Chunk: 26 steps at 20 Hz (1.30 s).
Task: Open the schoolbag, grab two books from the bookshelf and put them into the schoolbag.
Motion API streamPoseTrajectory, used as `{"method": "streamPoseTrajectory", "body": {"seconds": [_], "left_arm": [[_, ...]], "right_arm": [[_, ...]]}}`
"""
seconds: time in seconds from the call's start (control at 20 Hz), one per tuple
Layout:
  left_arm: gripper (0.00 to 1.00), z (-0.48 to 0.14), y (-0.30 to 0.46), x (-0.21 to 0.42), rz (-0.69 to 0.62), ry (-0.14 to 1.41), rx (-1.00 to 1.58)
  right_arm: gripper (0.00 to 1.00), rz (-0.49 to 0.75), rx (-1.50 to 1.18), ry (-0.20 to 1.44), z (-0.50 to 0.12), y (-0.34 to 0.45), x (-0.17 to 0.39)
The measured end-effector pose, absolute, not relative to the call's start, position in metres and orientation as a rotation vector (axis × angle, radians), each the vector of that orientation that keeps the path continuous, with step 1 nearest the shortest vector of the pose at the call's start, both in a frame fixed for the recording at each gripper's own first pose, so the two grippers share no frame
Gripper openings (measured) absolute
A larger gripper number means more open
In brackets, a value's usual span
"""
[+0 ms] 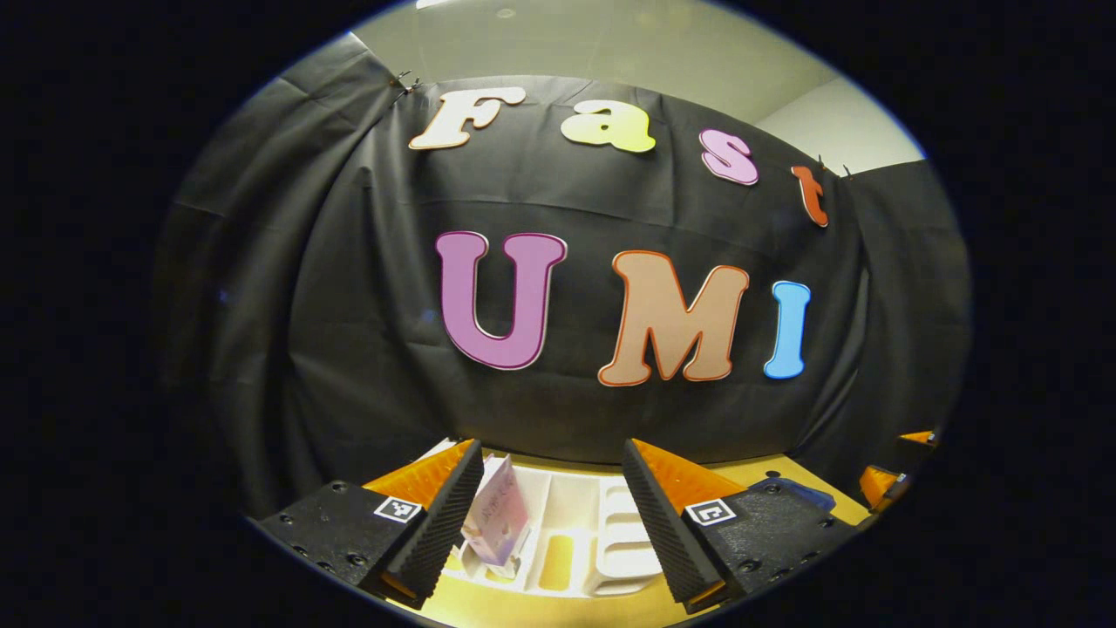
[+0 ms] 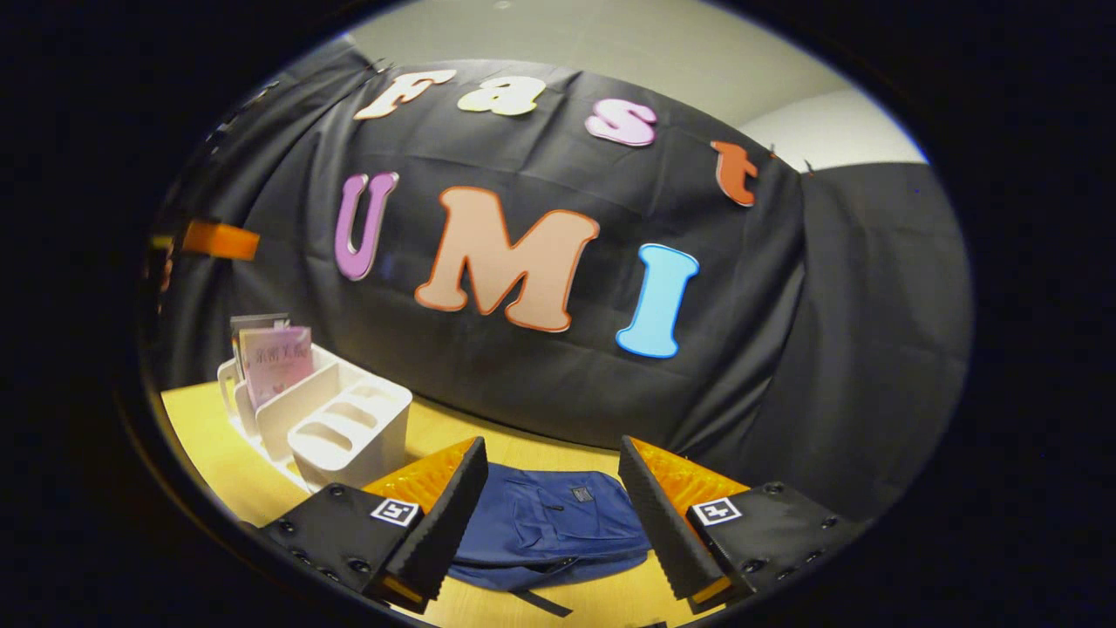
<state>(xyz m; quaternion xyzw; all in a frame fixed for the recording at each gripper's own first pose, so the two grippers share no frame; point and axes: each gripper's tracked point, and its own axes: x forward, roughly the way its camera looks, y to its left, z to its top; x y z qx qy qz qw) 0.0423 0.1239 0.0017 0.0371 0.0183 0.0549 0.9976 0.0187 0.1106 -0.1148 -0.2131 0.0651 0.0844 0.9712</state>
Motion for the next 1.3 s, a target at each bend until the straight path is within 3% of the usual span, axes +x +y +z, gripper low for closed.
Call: {"method": "streamPoseTrajectory", "body": {"seconds": [0.25, 0.3, 0.75, 0.95, 1.3], "left_arm": [[0.90, -0.004, 0.179, 0.037, 0.172, 0.067, 0.116], [0.93, -0.006, 0.187, 0.035, 0.188, 0.073, 0.121], [0.90, -0.016, 0.242, 0.017, 0.301, 0.100, 0.122], [0.93, -0.016, 0.258, 0.012, 0.333, 0.106, 0.145], [0.90, -0.026, 0.276, 0.007, 0.380, 0.120, 0.146]], "right_arm": [[0.97, 0.217, -0.647, 0.184, -0.173, 0.133, 0.004], [1.00, 0.215, -0.677, 0.198, -0.184, 0.133, 0.007], [0.98, 0.198, -0.990, 0.283, -0.286, 0.109, 0.003], [1.00, 0.217, -1.105, 0.310, -0.314, 0.107, 0.007], [1.00, 0.288, -1.241, 0.301, -0.354, 0.120, 0.018]]}}
